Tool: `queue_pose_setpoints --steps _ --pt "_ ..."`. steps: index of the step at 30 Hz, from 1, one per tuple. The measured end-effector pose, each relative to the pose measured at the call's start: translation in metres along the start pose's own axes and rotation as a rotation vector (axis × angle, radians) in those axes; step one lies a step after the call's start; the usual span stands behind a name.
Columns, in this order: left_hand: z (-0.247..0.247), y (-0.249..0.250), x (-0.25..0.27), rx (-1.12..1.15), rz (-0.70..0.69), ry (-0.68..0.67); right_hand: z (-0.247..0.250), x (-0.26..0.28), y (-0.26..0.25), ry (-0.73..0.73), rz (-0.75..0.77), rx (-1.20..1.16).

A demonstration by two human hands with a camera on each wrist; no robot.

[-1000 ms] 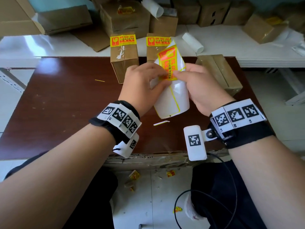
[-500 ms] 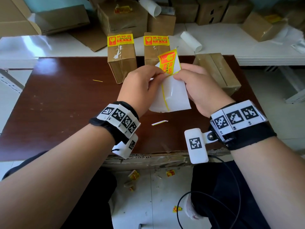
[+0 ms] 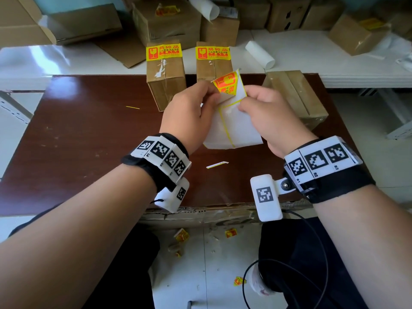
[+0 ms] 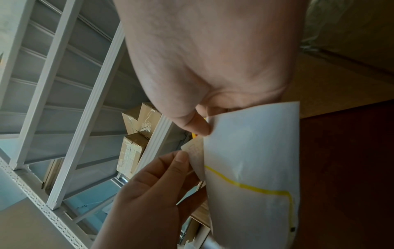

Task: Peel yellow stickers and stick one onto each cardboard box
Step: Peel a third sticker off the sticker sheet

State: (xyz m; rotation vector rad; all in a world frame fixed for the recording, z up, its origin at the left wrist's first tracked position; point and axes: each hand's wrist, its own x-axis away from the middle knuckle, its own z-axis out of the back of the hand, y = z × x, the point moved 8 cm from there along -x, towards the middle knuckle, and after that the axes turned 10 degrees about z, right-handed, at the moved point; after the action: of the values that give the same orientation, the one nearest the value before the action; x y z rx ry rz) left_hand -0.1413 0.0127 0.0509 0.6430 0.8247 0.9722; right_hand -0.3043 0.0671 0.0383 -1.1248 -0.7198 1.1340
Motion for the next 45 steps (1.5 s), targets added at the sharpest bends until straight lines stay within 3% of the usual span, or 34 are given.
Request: queue_pose_setpoints --steps 6,20,39,45 --pt "0.006 -0.005 0.000 0.031 0.057 0.010 -0.001 0.003 0.000 0.004 0.014 0.019" --pt "0.002 0.001 0.002 0.058 -0.016 -0.059 -0.006 0.002 0.004 -0.021 0.042 -0.077" --pt "0.008 -0.004 0.002 0.118 0.061 0.004 -0.008 0.003 0.011 -0.061 0.013 -0.060" --pt "0.009 -0.008 -0.001 0.138 0.088 0.025 -0.008 0.005 0.015 -0.077 -0.030 0.038"
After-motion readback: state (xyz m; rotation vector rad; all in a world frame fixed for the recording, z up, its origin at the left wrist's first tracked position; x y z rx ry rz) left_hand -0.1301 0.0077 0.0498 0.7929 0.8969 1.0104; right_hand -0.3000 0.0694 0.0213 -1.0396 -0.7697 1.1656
